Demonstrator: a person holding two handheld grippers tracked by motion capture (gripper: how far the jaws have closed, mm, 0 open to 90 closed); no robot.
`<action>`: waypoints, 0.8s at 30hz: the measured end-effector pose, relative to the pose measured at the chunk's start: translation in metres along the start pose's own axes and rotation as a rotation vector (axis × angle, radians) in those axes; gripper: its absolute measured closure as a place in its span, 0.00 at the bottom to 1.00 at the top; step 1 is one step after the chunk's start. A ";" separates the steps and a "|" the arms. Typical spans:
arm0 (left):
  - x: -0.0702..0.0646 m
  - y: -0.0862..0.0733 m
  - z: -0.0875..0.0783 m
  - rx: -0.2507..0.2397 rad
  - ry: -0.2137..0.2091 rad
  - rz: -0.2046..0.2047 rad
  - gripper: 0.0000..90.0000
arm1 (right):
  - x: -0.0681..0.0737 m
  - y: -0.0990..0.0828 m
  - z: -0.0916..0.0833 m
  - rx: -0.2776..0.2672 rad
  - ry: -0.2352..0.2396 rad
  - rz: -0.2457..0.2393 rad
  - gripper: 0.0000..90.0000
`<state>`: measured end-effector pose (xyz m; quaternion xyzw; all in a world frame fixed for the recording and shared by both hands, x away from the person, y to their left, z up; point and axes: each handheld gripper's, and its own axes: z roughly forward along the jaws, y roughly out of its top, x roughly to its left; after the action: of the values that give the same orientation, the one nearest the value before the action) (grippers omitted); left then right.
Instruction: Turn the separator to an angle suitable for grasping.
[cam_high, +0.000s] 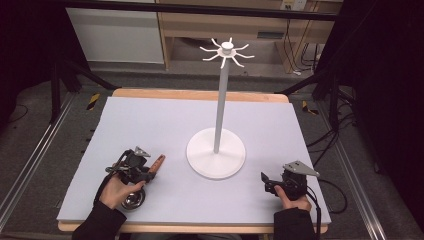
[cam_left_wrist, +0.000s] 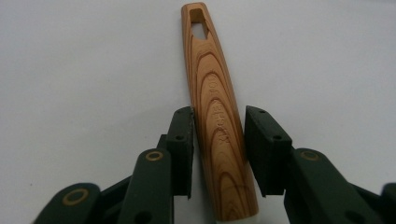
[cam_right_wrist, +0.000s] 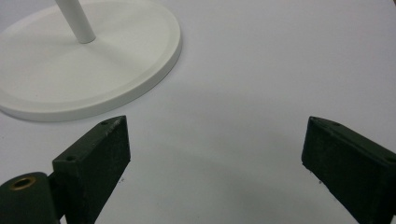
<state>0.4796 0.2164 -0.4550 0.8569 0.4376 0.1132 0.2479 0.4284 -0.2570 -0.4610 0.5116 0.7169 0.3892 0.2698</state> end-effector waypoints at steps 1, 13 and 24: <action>0.000 0.000 0.000 0.000 0.000 0.000 0.72 | 0.000 0.000 0.000 0.000 0.000 0.000 0.09; -0.001 0.004 -0.005 0.008 0.005 0.028 0.69 | 0.000 0.000 0.000 0.003 0.004 0.002 0.09; -0.002 0.026 -0.019 -0.002 0.021 0.038 0.60 | 0.000 0.000 0.000 0.003 0.008 0.004 0.09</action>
<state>0.4886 0.2086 -0.4253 0.8636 0.4235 0.1275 0.2421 0.4285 -0.2574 -0.4607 0.5119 0.7176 0.3906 0.2654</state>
